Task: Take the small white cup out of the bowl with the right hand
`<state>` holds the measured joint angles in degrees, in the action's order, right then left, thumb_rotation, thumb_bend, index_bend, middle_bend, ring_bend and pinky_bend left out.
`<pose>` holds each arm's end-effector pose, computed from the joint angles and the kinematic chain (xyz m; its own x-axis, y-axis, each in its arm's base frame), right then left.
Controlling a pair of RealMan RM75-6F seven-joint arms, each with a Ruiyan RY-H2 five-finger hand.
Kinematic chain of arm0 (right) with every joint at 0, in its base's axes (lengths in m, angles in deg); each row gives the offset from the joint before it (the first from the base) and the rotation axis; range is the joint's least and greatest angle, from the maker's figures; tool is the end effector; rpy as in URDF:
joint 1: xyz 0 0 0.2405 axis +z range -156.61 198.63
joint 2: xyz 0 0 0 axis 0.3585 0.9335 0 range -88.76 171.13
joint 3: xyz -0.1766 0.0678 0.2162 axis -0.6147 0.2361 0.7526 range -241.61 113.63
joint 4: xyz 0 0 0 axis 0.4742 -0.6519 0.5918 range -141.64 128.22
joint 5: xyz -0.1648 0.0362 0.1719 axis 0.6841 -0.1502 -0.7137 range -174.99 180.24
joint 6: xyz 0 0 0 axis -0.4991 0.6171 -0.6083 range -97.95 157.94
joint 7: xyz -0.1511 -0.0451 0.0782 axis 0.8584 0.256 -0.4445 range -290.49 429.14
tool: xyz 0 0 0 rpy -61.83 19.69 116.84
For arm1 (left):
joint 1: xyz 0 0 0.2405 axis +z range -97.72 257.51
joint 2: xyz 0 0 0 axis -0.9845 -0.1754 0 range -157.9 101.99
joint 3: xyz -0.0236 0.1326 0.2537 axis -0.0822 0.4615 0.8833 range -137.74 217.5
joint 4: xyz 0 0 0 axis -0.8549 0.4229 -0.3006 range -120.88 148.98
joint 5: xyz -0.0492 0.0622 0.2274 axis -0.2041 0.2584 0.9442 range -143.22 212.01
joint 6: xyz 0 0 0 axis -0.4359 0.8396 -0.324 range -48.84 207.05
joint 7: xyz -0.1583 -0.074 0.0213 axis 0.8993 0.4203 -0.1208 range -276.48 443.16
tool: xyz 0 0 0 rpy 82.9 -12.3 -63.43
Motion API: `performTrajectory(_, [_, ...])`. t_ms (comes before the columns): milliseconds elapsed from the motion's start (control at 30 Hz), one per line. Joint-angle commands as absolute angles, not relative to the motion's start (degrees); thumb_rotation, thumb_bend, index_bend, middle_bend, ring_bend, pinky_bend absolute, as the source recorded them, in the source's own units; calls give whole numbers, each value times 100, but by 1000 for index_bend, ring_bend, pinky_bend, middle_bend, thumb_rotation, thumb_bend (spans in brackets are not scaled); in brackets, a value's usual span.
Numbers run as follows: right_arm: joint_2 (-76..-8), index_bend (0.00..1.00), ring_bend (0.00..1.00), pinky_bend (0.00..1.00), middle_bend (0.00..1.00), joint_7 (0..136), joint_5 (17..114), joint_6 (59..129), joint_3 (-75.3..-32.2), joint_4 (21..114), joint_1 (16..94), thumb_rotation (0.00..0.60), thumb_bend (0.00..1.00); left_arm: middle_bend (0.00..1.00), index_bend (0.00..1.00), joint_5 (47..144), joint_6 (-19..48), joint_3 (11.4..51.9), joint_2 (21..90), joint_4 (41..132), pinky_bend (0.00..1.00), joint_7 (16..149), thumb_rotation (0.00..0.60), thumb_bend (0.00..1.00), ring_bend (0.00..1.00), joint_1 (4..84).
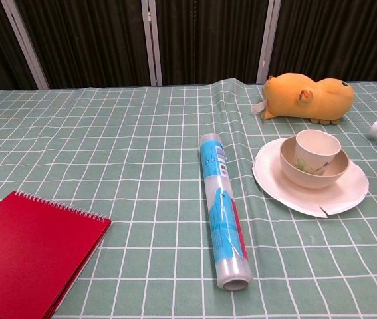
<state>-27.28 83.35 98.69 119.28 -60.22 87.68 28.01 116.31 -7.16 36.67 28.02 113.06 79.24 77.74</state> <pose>-0.2911 -0.2277 0.1193 0.5030 0.1407 0.8527 -0.8299 -0.1967 0.5220 -0.3542 0.2013 0.1914 0.4786 0.0007 0.8780 0.8738 0.0981 -0.4763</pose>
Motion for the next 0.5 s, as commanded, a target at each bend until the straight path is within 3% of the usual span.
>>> performTrajectory(33, [-2863,276,0,0,0,8423,9931,11747,-5954,8804,2983,600,13,0,0,11657,-747,3664,2802,11333,0,7918,600,0,0,7778])
performTrajectory(233, [-3141,402,0,0,28,8696,9744,11261,-5746,8906,3359,600,50,0,0,11676,-759,3661,2797,11339,0,7931,600,0,0,7774])
performTrajectory(500, [-3833,452,0,0,79,9210,8832,10254,-5426,8757,3978,600,85,0,0,11640,-722,3639,2752,11279,0,8138,600,0,0,7765])
